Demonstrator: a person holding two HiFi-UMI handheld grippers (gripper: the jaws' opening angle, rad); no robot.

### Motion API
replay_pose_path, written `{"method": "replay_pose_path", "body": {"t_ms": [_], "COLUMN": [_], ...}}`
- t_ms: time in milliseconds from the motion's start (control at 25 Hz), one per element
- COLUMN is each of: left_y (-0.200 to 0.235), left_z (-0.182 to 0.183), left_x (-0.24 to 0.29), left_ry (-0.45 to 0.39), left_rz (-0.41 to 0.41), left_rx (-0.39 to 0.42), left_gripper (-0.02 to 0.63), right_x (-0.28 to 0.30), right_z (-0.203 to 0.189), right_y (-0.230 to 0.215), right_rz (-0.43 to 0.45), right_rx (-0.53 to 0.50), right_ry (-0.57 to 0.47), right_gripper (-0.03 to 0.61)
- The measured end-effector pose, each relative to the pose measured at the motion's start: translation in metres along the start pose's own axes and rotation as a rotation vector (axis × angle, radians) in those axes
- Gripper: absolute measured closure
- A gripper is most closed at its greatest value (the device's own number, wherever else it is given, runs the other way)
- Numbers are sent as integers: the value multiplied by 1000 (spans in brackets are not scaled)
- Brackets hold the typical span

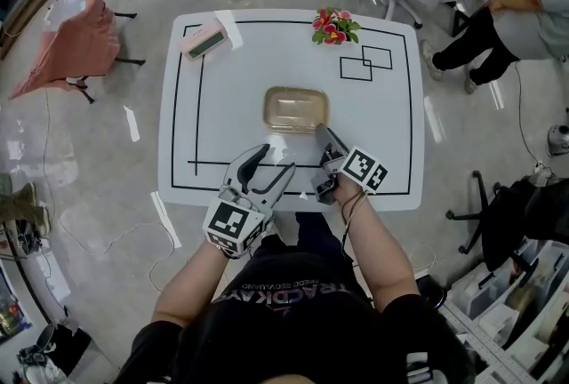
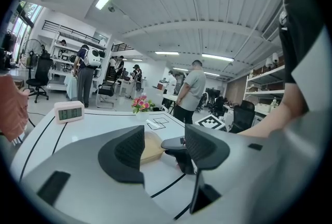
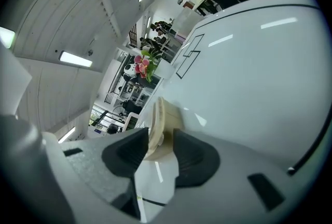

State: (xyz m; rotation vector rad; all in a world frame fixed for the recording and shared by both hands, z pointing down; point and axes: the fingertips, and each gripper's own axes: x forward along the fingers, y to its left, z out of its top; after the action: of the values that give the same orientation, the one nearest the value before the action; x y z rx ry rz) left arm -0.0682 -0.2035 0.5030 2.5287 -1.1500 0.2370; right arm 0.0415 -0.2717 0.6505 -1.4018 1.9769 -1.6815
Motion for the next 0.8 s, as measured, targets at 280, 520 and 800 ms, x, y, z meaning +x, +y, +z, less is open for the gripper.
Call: {"method": "replay_pose_path", "body": {"t_ms": [280,520,800], "left_y": [-5,-10,-11], "left_z": [2,4,0], "left_x": [-6,-12,-18], "left_ry": [-6,-12,-7], "left_rz": [-16,-25,-28], "left_rx": [-1,7,6], "left_gripper": [370,370,370], "right_x": [-7,-16,-16], "right_z": [0,0,4], "right_y": [0,-1,2], "right_rz": [-21,-20,3], "right_rx": [2,-15,10], "right_ry": [-17,-26,-71], "right_gripper": [451,506,466]}}
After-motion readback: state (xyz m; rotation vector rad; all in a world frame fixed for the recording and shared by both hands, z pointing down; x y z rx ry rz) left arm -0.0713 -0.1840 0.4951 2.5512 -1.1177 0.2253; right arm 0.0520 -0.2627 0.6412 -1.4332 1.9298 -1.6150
